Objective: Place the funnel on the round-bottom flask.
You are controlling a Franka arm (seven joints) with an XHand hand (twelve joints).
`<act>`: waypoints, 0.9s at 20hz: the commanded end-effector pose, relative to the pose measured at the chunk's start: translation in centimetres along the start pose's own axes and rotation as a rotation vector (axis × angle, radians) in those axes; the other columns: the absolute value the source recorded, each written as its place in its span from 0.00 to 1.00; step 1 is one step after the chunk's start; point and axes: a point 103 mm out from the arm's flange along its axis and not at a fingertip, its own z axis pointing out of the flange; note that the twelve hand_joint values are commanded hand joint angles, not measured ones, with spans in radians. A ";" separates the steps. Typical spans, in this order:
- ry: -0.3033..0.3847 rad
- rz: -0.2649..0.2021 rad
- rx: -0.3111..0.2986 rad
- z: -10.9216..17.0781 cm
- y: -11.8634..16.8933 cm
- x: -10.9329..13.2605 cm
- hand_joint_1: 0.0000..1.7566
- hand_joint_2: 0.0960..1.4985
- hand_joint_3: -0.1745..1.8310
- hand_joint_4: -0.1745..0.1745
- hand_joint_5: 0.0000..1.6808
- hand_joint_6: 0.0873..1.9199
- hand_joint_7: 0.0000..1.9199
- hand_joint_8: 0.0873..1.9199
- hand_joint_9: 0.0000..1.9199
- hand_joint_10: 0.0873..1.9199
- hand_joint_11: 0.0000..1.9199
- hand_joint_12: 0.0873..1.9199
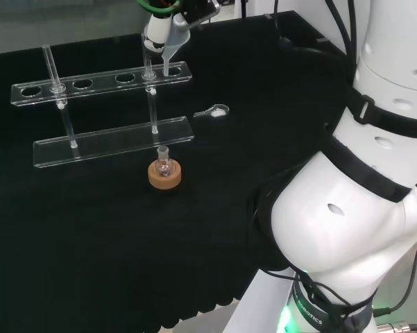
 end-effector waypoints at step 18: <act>-0.044 -0.018 0.140 8.1 -3.4 7.7 0.45 0.45 0.36 0.43 0.36 0.29 0.27 0.33 0.42 0.23 0.34 0.65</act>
